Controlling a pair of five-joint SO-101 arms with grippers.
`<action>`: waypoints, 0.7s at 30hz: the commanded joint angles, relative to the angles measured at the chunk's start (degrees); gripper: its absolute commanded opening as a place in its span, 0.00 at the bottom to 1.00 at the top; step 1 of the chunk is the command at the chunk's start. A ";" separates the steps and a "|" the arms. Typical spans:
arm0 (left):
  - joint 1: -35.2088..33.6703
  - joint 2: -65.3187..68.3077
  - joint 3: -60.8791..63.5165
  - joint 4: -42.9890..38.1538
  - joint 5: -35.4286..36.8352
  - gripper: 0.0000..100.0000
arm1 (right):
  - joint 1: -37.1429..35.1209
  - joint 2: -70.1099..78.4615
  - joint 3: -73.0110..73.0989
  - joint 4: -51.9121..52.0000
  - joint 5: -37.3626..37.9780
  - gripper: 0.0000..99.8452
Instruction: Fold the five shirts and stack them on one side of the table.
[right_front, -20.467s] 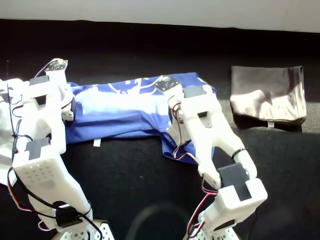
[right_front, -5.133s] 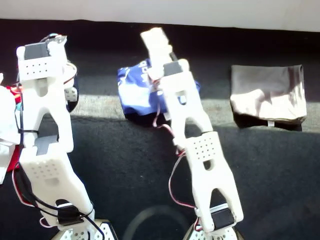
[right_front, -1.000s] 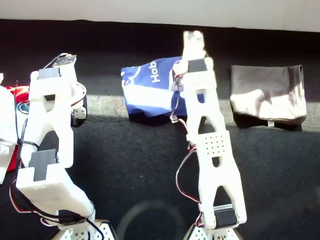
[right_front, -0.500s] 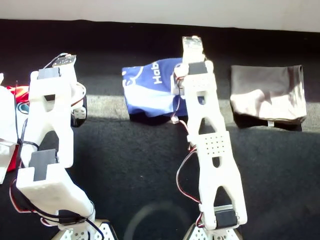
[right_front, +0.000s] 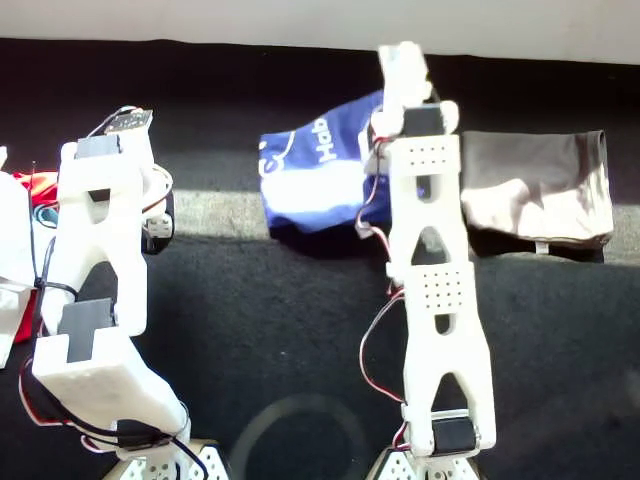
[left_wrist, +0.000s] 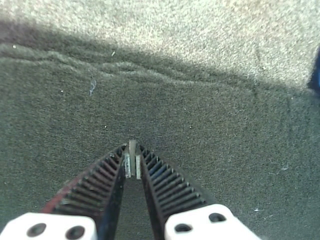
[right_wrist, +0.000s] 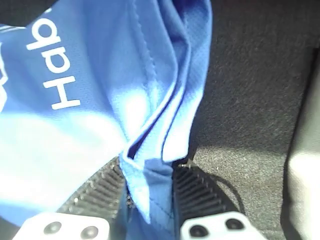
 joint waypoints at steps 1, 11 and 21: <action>-0.66 -3.47 -0.31 -0.35 0.00 0.01 | 1.80 -16.04 8.31 0.66 0.79 0.01; -0.66 -3.47 -0.22 -0.18 0.09 0.01 | 11.38 -38.90 29.49 0.22 11.60 0.01; -0.48 -2.95 -0.13 -0.18 0.09 0.01 | 21.67 -41.27 29.76 -4.18 18.20 0.01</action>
